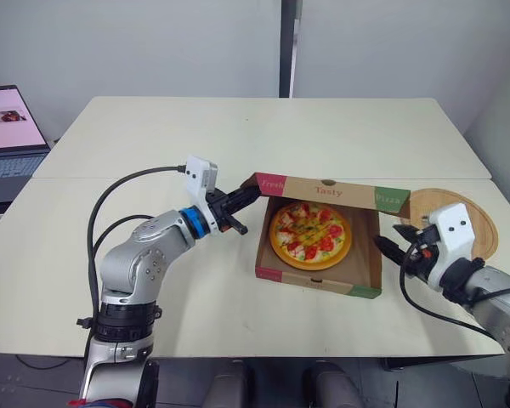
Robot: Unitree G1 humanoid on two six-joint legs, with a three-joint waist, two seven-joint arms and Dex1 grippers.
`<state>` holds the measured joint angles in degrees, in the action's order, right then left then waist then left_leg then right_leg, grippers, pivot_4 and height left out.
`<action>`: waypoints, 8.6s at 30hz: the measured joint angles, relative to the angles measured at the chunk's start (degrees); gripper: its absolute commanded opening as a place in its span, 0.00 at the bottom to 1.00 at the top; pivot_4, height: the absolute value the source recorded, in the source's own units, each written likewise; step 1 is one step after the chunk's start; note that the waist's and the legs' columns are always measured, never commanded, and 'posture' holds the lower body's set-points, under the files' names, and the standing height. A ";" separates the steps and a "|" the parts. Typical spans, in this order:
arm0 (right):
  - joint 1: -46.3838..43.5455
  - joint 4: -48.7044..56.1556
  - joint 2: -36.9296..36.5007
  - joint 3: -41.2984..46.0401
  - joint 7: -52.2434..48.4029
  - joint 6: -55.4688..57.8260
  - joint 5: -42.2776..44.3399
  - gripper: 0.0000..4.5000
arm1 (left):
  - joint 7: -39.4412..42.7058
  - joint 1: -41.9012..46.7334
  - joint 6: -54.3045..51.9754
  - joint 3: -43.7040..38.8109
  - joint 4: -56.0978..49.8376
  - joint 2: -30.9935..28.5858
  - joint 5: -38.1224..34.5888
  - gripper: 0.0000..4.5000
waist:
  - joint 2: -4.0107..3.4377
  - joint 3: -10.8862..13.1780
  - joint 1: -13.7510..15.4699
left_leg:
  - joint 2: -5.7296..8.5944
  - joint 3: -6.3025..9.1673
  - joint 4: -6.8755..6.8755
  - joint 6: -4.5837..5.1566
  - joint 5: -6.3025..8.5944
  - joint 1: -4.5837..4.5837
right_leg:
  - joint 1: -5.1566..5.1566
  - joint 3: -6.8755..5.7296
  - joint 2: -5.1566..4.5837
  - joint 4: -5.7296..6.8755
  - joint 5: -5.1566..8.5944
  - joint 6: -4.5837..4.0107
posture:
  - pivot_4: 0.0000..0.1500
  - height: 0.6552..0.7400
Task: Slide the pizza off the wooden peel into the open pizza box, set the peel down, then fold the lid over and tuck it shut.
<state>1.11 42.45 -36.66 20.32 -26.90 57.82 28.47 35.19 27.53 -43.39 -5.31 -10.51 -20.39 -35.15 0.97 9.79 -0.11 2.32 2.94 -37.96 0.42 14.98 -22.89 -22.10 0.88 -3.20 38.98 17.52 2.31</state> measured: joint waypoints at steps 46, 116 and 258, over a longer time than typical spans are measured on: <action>-10.76 -11.23 -13.08 0.69 -11.36 -2.41 9.58 0.01 | 6.56 -3.80 4.16 4.93 -0.15 -5.29 4.11 0.00 | 0.01 0.01 -0.03 | -0.06 0.01 0.00 0.01 0.00 0.02 | 0.03 -0.01 -0.02 0.00 0.00 0.00 | 1.00 0.90; 0.67 -5.57 -14.88 0.59 -13.85 -5.45 8.90 0.00 | 47.79 29.10 20.00 23.85 30.42 -8.26 19.46 0.00 | 0.17 0.11 -0.18 | -0.04 0.03 -0.07 0.05 0.00 -0.10 | -0.03 -0.04 0.03 0.02 0.00 0.00 | 1.00 0.90; 10.68 -0.03 -11.11 -4.67 -14.33 -11.95 -1.24 0.00 | 50.65 25.09 32.65 31.26 25.79 -4.49 29.99 0.00 | 0.20 0.06 -0.15 | -0.05 0.11 -0.19 0.06 0.00 0.18 | 0.34 -0.12 0.07 0.05 0.00 0.02 | 1.00 0.90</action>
<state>11.79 42.42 -47.77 15.65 -41.23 45.88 27.23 85.85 52.62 -10.74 25.95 15.28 -24.88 -5.15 1.18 9.84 -0.26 2.27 3.05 -38.15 0.49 14.98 -22.71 -21.76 0.76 -3.13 39.03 17.52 2.33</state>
